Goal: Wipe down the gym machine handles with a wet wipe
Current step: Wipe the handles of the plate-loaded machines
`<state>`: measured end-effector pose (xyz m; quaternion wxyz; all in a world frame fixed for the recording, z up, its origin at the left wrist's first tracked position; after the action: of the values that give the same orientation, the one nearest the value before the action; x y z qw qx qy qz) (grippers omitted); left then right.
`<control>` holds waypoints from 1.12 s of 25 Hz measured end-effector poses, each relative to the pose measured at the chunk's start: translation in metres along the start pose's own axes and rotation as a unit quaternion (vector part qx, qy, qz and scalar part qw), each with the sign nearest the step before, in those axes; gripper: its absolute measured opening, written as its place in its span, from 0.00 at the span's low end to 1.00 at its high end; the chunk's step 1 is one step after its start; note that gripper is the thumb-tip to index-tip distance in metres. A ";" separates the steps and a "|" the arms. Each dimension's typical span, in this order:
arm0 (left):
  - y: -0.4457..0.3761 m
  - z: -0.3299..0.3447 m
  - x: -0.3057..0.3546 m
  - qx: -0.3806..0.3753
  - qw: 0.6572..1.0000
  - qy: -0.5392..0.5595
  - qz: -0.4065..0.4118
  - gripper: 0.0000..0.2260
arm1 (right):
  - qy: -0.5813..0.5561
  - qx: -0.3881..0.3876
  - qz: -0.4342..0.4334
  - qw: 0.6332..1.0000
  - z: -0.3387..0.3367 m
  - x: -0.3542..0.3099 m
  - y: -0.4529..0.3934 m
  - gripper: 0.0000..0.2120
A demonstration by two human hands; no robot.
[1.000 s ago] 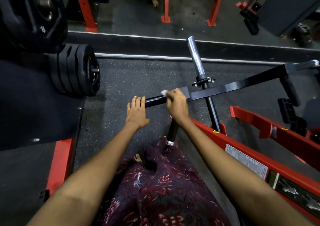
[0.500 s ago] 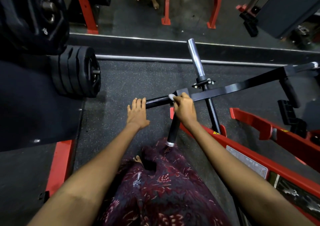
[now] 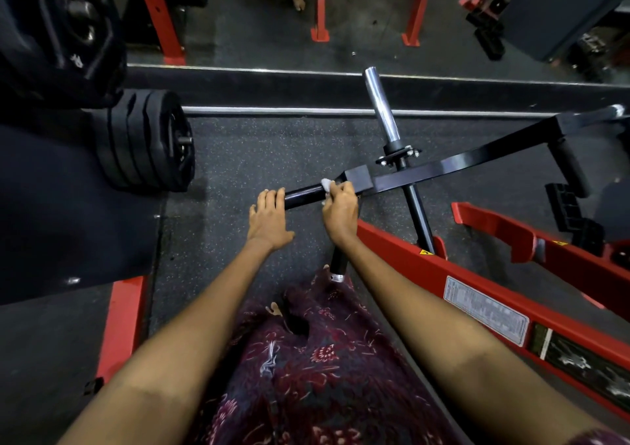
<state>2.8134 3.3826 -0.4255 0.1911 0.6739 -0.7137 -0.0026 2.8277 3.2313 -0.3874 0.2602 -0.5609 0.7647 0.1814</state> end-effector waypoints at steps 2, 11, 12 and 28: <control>0.000 0.000 0.001 -0.004 1.000 0.000 0.000 0.44 | -0.012 -0.022 -0.006 1.000 0.014 -0.014 0.009 0.14; 0.001 0.002 0.001 -0.029 0.995 -0.090 -0.019 0.44 | -0.017 0.052 0.008 0.998 -0.036 0.053 0.019 0.14; 0.001 0.003 0.002 -0.037 0.995 -0.095 -0.023 0.44 | -0.011 0.071 0.019 0.997 -0.041 0.059 0.014 0.14; 0.000 0.003 0.000 -0.063 0.995 -0.079 -0.007 0.48 | 0.070 0.035 -0.021 0.997 -0.054 0.053 -0.016 0.08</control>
<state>2.8123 3.3814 -0.4282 0.1763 0.6630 -0.7204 -0.1021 2.8199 3.1549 -0.3758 0.2291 -0.5785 0.7752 0.1090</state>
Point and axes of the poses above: each hand's wrist, its own y-axis away from the middle knuckle, its own z-axis out of the palm, x = y × z, the point moved 9 cm from there along -y, towards the middle knuckle, and after that the axes turned 6 degrees about x, right-handed, at the moved point
